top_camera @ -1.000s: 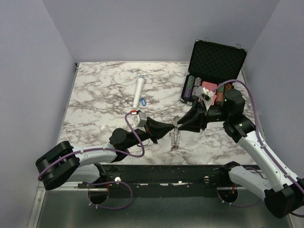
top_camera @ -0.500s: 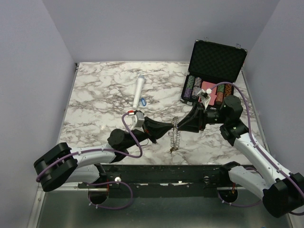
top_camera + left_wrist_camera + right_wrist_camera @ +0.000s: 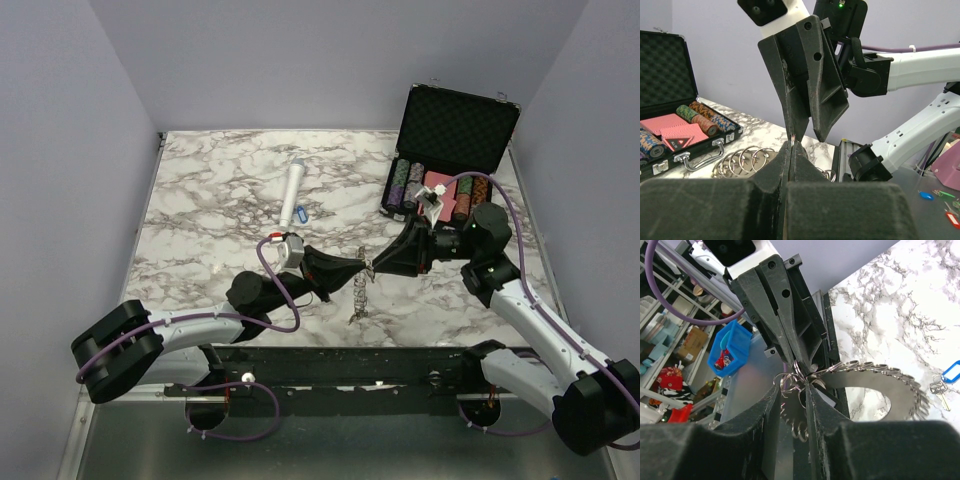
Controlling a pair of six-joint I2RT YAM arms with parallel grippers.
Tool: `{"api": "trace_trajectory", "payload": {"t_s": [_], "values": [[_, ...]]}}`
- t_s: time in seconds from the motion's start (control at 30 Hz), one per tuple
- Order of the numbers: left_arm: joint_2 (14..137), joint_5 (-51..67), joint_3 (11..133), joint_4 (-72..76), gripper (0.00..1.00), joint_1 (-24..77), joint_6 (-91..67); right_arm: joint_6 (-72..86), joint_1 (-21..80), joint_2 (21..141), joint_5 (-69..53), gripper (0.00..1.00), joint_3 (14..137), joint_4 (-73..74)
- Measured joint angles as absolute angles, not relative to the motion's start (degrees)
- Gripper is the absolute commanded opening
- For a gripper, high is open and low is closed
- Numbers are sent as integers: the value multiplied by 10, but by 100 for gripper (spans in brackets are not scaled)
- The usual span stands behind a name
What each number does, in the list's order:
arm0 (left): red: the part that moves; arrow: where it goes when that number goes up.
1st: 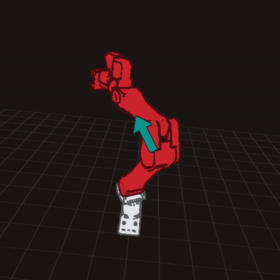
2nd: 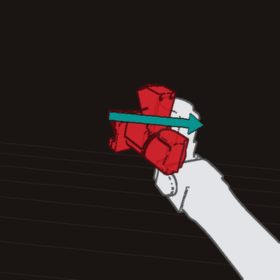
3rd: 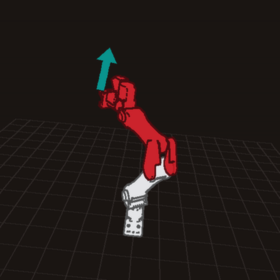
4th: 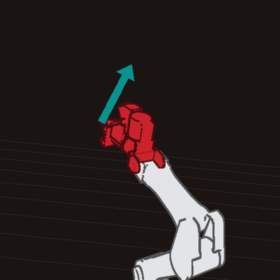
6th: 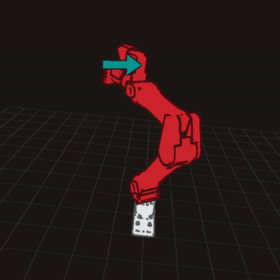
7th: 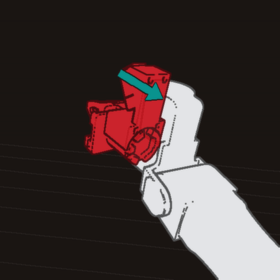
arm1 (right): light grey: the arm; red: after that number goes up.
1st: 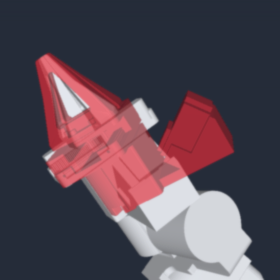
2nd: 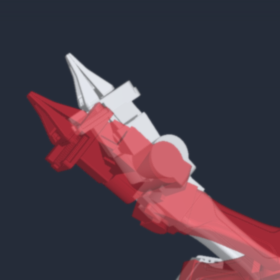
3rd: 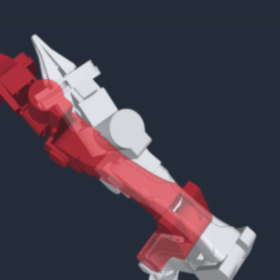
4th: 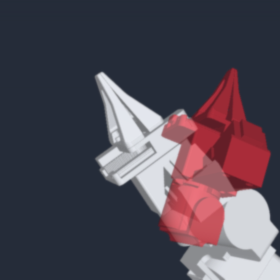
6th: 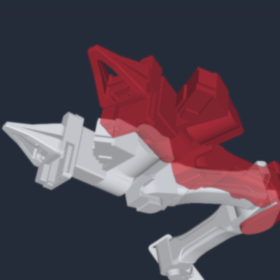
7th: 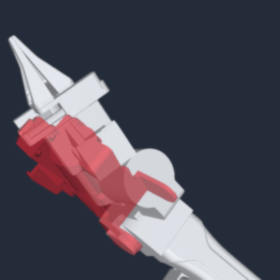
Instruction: Put the keys on the keyring
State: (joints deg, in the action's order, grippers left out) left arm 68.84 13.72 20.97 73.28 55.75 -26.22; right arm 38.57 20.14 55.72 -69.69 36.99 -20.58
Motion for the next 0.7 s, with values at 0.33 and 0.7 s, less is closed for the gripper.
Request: {"api": "trace_trajectory", "payload": {"t_s": [0.33, 0.7], "values": [[698, 137, 218, 735, 0, 557, -263, 405, 201, 565, -691, 30, 363, -227], [698, 137, 219, 736, 0, 557, -265, 405, 201, 566, -683, 41, 361, -229]]}}
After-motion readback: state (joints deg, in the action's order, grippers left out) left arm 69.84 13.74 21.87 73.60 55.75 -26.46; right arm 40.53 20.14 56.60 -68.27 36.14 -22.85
